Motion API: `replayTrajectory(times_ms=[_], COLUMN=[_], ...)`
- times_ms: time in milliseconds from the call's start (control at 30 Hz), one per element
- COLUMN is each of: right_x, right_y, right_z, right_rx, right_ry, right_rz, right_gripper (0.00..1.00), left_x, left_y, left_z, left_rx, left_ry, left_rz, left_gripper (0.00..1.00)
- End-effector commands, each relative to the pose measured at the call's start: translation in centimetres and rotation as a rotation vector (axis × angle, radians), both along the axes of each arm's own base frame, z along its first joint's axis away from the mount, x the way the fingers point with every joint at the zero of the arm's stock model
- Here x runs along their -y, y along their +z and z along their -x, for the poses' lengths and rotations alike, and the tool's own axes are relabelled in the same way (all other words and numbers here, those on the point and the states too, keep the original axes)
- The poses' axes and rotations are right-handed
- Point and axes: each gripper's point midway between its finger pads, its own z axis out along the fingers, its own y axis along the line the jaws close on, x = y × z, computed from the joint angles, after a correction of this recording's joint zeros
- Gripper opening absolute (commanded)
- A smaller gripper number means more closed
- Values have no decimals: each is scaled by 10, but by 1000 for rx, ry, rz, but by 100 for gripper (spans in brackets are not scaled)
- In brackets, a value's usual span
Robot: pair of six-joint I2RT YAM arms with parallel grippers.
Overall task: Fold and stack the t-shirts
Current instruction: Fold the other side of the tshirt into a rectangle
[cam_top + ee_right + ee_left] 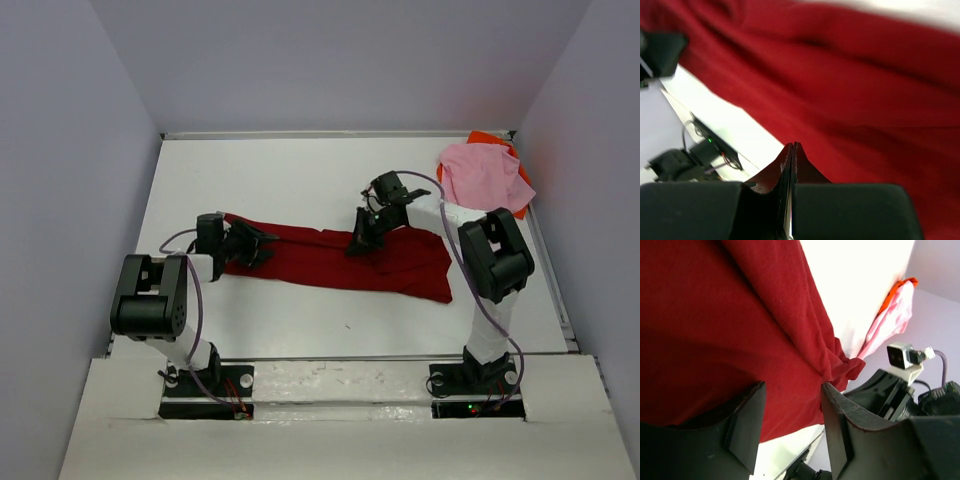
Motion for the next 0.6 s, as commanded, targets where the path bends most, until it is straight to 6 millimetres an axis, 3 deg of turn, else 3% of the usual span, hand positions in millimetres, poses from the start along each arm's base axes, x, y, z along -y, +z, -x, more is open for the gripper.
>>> replayTrajectory(times_ms=[0,100,133,167,200,367,567], right_x=[-25,-26,-25,-22,-20,-16,-30], right_y=[34,39,38,36,34,21,-2], right_z=[7,7,7,6,6,8,14], right_rx=[120,177,196,199,205,217,290], right_ry=[83,123,138,136,143,162,311], right_rz=[-8,-9,-3,17,25,77,197], right_gripper=[0,0,0,0,0,0,0], left_x=[9,8,7,7,7,4,2], left_y=[6,-6,-9,-18,-22,-43,-47], left_z=[-8,-8,-8,-5,-3,15,24], left_rx=[88,57,46,11,-9,-102,-133], left_ry=[-18,3,6,12,15,34,23], left_rz=[73,74,72,74,78,64,35], left_gripper=[56,51,34,24,1,0,0])
